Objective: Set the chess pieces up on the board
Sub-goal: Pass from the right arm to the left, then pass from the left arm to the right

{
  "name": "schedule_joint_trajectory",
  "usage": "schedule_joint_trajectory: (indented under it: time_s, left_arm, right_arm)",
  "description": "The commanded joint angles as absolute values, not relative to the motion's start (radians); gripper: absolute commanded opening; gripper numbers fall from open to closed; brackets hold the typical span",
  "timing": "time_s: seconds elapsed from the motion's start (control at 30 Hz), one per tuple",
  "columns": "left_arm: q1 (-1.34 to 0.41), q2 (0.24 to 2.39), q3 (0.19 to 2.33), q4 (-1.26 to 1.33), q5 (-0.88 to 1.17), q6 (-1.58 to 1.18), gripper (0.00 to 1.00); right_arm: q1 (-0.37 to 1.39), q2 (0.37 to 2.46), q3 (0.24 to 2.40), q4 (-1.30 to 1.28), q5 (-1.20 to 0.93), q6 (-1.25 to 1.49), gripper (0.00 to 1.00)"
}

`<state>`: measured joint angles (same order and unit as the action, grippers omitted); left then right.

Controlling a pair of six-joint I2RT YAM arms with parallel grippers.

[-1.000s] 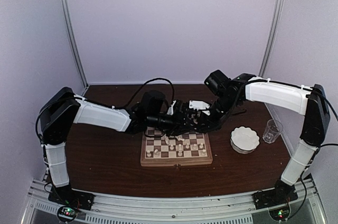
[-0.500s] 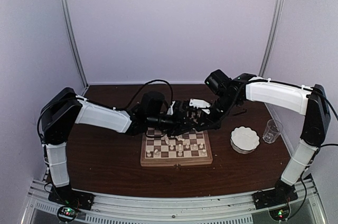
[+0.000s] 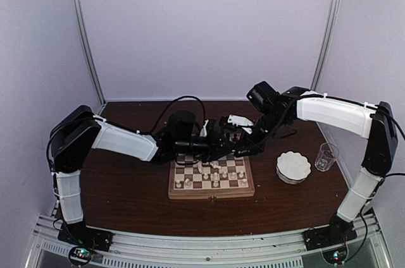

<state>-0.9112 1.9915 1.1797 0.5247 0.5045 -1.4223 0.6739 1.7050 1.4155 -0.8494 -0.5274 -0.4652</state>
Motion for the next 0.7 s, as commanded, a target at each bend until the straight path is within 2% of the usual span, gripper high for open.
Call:
schedule_joint_trajectory:
  time_s: [0.0,0.17,0.33,0.5,0.67]
  left_arm:
    - [-0.921,1.983,1.16,0.657,0.511,-1.425,0.1]
    - [-0.913,1.964,1.14,0.71,0.517,-1.42,0.1]
    - [-0.913,1.961,1.153,0.762,0.524,-1.404,0.1]
    - [-0.911,1.955,1.152,0.798,0.518,-1.402,0.1]
    - [-0.908,1.948,1.15,0.817,0.497,-1.399,0.1]
  right_arm:
    - [0.638,1.588,1.4,-0.794,-0.621,-0.454,0.35]
    - [0.494,1.487,1.336,-0.724,-0.849,-0.342,0.49]
    - [0.442,1.528,1.315,-0.709,-1.064,-0.242,0.48]
    - [0.414,1.569,1.246,-0.545,-1.18,-0.051,0.48]
    - [0.41,1.589,1.217,-0.506,-1.255,0.0,0.48]
